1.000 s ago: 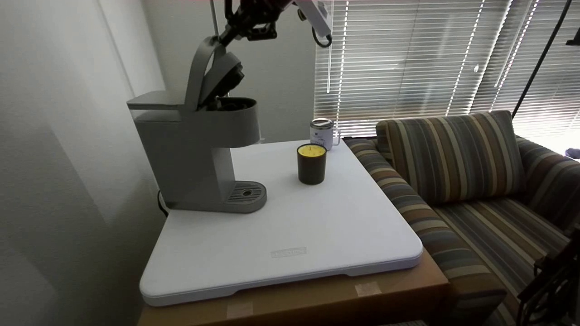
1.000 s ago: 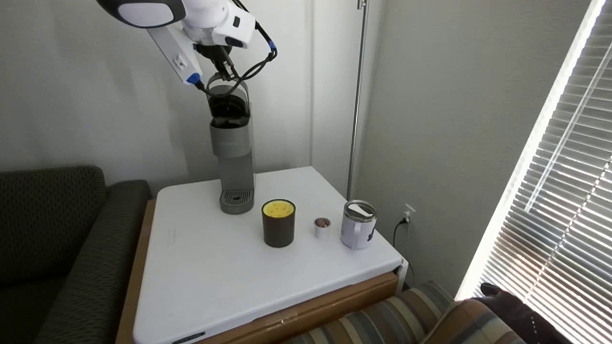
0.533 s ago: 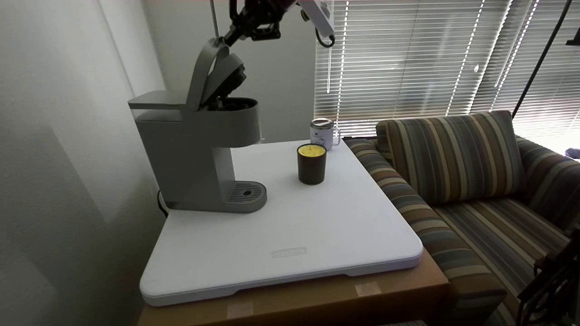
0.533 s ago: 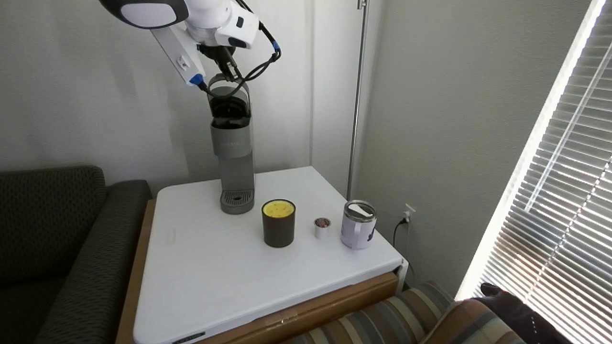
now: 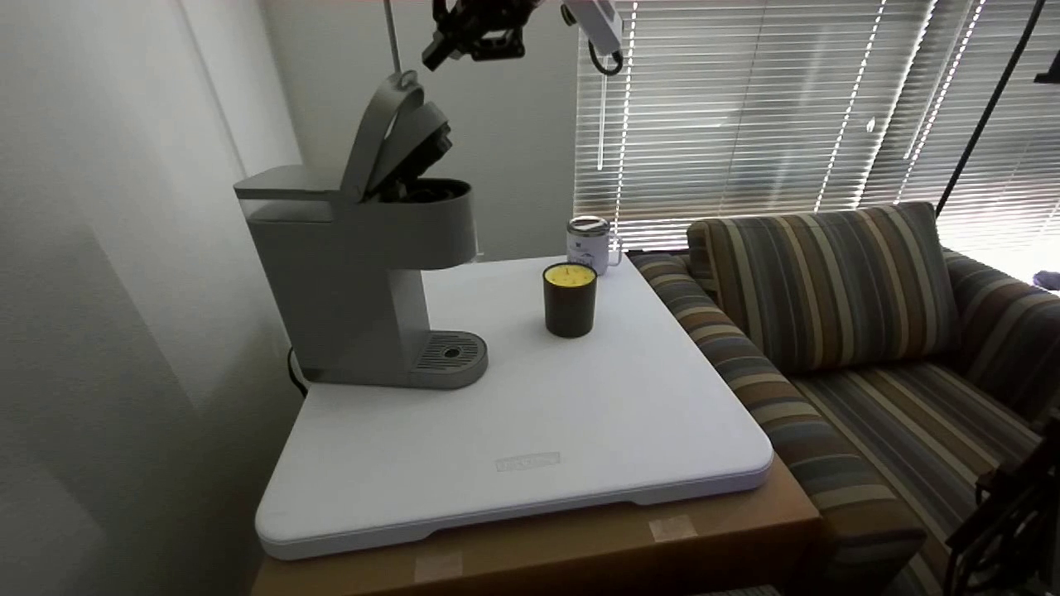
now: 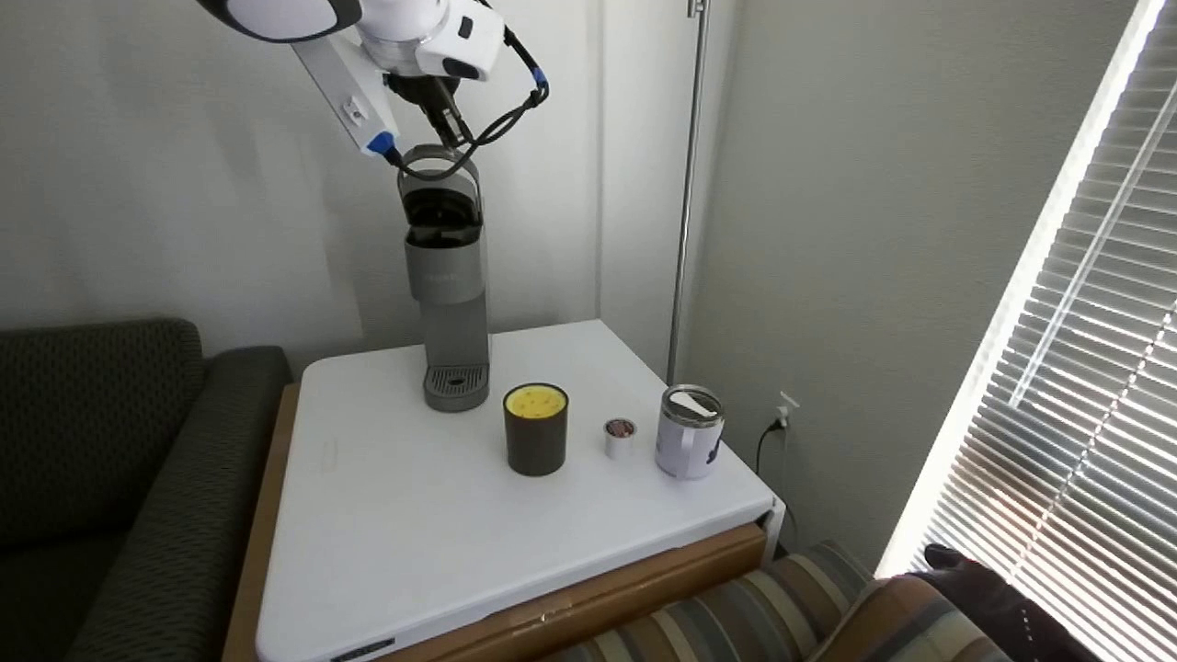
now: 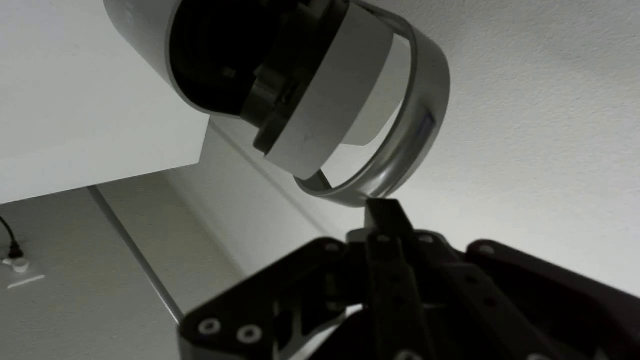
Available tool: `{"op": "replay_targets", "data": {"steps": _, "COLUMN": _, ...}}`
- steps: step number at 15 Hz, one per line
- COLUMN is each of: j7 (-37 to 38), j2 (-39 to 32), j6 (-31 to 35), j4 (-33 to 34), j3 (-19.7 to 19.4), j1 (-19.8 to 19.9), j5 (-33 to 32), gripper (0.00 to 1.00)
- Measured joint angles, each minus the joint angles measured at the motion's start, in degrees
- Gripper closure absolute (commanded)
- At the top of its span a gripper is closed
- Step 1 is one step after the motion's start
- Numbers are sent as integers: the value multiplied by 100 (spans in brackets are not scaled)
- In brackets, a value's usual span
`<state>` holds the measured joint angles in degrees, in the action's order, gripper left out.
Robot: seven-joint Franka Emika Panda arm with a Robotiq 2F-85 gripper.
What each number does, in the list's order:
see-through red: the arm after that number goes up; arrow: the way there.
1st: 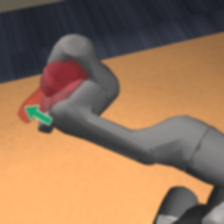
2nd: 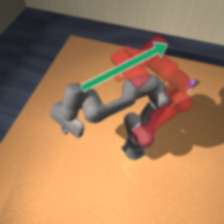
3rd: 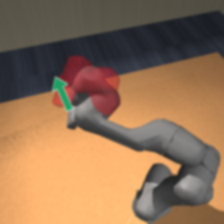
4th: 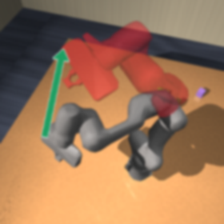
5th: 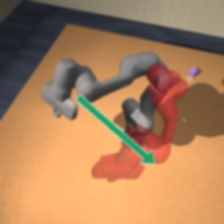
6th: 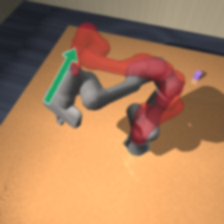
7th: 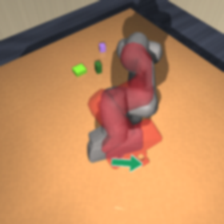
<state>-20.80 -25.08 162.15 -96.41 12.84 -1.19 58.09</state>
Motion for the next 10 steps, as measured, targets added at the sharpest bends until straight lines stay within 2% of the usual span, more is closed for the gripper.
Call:
{"op": "replay_targets", "data": {"steps": 7, "j7": -6, "j2": 196, "j6": 41, "j4": -195, "j3": 0, "j1": 15, "j5": 60, "gripper": 100}}
{"op": "replay_targets", "data": {"steps": 8, "j7": -6, "j2": 219, "j6": 41, "j4": -219, "j3": 0, "j1": 16, "j5": 60, "gripper": 74}}
{"op": "replay_targets", "data": {"steps": 10, "j7": -6, "j2": 249, "j6": 42, "j4": -251, "j3": -3, "j1": 16, "j5": 58, "gripper": 69}}
